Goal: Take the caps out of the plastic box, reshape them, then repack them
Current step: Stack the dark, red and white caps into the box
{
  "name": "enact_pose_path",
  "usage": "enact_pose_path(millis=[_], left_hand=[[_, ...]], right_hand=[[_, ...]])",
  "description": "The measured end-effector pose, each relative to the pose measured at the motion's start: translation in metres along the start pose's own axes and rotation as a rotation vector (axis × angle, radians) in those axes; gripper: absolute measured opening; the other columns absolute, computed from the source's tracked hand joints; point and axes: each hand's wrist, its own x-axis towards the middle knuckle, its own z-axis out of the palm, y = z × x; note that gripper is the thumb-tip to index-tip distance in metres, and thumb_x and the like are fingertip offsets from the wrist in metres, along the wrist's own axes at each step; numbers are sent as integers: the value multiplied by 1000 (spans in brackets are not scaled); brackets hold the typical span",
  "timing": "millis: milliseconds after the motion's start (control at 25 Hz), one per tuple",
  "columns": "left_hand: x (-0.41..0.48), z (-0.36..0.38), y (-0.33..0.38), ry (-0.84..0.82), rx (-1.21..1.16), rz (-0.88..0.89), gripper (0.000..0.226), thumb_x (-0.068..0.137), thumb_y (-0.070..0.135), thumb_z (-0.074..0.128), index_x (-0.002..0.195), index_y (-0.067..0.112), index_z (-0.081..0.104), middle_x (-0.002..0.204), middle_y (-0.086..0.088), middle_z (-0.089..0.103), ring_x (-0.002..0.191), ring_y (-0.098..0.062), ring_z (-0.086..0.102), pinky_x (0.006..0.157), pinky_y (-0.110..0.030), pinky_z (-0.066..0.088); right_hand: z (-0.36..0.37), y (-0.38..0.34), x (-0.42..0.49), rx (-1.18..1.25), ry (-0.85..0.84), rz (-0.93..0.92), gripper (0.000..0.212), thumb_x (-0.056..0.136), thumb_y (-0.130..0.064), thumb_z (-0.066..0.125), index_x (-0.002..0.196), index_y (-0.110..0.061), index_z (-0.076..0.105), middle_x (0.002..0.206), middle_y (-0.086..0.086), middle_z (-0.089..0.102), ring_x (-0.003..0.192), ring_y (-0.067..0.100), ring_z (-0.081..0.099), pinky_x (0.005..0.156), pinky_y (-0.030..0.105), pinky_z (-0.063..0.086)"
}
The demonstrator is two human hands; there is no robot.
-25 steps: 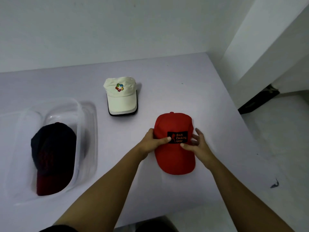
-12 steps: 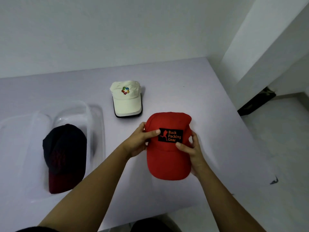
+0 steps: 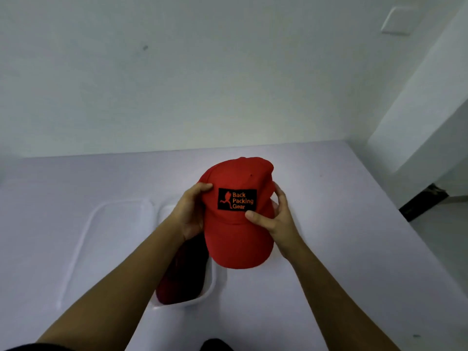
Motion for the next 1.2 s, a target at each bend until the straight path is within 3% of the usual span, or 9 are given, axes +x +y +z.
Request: enact_pose_path(millis=[120, 280, 400, 520, 640, 840, 960, 1120, 1200], left_hand=[[-22, -27, 31, 89, 91, 117, 37, 86, 30, 46, 115, 12, 63, 103, -11, 70, 95, -27, 65, 83, -39, 50], [-48, -56, 55, 182, 237, 176, 22, 90, 28, 44, 95, 17, 63, 91, -6, 70, 85, -22, 63, 78, -35, 49], [-52, -78, 57, 193, 257, 279, 27, 94, 32, 46, 118, 22, 54, 118, -5, 65, 106, -21, 62, 87, -35, 50], [-54, -95, 53, 120, 260, 340, 32, 98, 43, 39, 126, 31, 48, 130, 5, 57, 118, -12, 56, 96, -31, 46], [-52, -105, 51, 83, 258, 333, 33, 98, 47, 30, 127, 38, 44, 133, 12, 51, 121, -7, 51, 98, -31, 45], [-41, -117, 51, 109, 226, 320, 30, 99, 45, 26, 119, 39, 47, 127, 12, 55, 117, -8, 54, 99, -35, 46], [-29, -128, 61, 123, 211, 262, 31, 99, 47, 28, 117, 37, 50, 124, 10, 58, 116, -12, 55, 100, -39, 45], [-11, -144, 73, 114, 157, 192, 34, 98, 48, 30, 122, 34, 50, 130, 7, 58, 126, -16, 50, 106, -44, 40], [-2, -149, 77, 107, 146, 197, 35, 98, 47, 29, 123, 32, 48, 129, 6, 59, 129, -18, 48, 106, -45, 39]], right_hand=[[49, -5, 10, 99, -78, 6, 101, 55, -48, 85, 140, -34, 33, 136, 2, 54, 123, 21, 53, 103, 46, 44], [98, -21, 20, 331, -38, -25, 47, 86, -44, 48, 129, -26, 48, 126, -3, 59, 115, 13, 56, 90, 34, 51], [116, -21, 27, 253, -57, -23, 48, 87, -42, 47, 132, -26, 46, 129, -4, 57, 121, 13, 53, 96, 33, 48], [125, -16, 33, 202, -19, 42, 27, 94, -39, 41, 115, -29, 55, 122, -6, 61, 122, 15, 52, 108, 40, 39], [127, -11, 42, 198, -24, 110, 29, 96, -41, 38, 116, -30, 55, 123, -7, 61, 118, 11, 55, 107, 39, 40], [128, -3, 63, 297, -58, 221, 30, 98, -41, 35, 110, -32, 61, 104, -13, 70, 98, 4, 64, 78, 27, 54], [125, -2, 82, 332, -105, 287, 32, 98, -42, 34, 113, -33, 60, 114, -8, 64, 103, 13, 60, 78, 32, 53], [124, -1, 104, 363, -173, 359, 37, 98, -43, 32, 111, -28, 63, 97, -8, 70, 95, 16, 60, 74, 34, 52], [123, 0, 117, 385, -184, 372, 41, 97, -48, 30, 120, -28, 56, 104, -7, 66, 99, 19, 59, 75, 36, 52]])
